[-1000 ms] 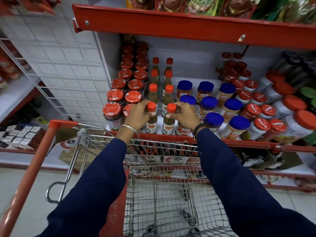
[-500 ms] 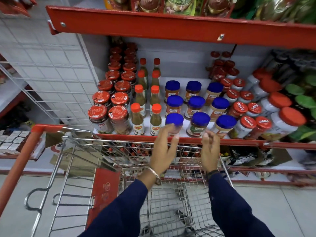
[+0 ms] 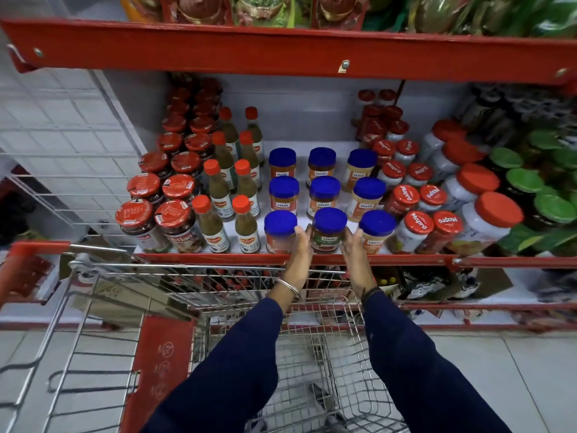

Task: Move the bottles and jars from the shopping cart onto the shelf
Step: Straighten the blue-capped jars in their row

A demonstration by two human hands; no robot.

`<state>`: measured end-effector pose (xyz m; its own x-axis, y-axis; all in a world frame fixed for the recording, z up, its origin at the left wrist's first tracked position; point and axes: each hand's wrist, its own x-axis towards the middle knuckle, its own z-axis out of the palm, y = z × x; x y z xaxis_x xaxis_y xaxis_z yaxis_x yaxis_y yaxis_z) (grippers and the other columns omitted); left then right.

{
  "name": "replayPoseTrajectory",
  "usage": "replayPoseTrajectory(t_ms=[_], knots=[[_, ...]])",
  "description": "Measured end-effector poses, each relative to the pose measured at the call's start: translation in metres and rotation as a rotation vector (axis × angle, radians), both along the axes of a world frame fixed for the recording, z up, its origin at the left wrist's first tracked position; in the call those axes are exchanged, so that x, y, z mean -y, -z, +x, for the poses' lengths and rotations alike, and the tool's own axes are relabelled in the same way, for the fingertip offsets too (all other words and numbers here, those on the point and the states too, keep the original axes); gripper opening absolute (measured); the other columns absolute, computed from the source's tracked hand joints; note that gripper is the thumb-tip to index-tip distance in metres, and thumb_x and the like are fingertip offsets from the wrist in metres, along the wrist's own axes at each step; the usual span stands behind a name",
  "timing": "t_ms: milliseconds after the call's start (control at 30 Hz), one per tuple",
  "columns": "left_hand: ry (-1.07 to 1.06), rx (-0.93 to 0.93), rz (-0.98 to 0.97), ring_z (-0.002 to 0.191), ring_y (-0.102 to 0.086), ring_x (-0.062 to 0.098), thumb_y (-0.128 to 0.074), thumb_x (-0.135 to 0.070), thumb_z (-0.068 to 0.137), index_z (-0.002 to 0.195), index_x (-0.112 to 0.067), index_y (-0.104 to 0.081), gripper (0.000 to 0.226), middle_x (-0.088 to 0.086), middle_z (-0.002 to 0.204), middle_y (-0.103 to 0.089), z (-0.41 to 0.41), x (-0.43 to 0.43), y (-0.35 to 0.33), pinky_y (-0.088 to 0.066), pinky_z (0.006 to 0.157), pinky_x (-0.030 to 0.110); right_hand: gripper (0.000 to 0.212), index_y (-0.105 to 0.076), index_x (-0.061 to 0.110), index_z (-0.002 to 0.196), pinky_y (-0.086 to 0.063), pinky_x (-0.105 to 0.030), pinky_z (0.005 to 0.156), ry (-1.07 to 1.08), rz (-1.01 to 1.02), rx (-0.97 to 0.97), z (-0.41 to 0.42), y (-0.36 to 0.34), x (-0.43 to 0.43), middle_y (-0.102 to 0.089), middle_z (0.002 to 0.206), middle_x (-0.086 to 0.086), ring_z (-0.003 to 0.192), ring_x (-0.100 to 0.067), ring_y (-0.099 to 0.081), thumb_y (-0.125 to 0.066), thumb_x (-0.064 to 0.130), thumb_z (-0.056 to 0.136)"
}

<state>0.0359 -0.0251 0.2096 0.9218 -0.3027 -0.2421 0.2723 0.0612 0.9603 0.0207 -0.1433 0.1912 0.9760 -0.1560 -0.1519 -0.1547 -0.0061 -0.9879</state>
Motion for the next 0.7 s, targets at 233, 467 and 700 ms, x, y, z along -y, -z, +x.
replayPoseTrajectory(t_ms=[233,467,700], knots=[[0.020,-0.038,0.026,0.142,-0.021,0.018,-0.021,-0.101,0.035,0.145,-0.019,-0.013,0.137,0.008,0.155,-0.020,-0.001,-0.004,0.006,-0.015,0.115,0.033,0.114,-0.030,0.025,0.142,-0.024,-0.030,0.109,-0.029,-0.032,-0.031,-0.006,-0.002,0.006,-0.038,0.132,0.014,0.127,-0.008,-0.036,-0.021,0.096,0.053],[-0.248,0.113,0.207,0.120,-0.049,0.008,-0.017,-0.080,0.076,0.119,-0.038,-0.049,0.068,-0.007,0.129,-0.055,-0.019,0.013,0.019,-0.038,0.105,0.042,0.099,-0.040,0.026,0.136,-0.029,-0.043,0.113,0.003,-0.089,0.020,-0.023,0.006,0.013,-0.043,0.146,-0.003,0.132,-0.018,-0.042,-0.017,0.090,0.065],[-0.125,0.136,0.089,0.133,-0.033,0.008,-0.013,-0.066,0.087,0.137,-0.026,-0.034,0.068,-0.012,0.141,-0.035,-0.055,0.070,0.012,-0.028,0.107,0.028,0.073,-0.043,0.013,0.133,-0.039,-0.028,0.100,0.387,0.036,0.162,-0.049,0.016,0.054,-0.046,0.141,-0.010,0.128,-0.018,-0.045,-0.022,0.065,0.087]])
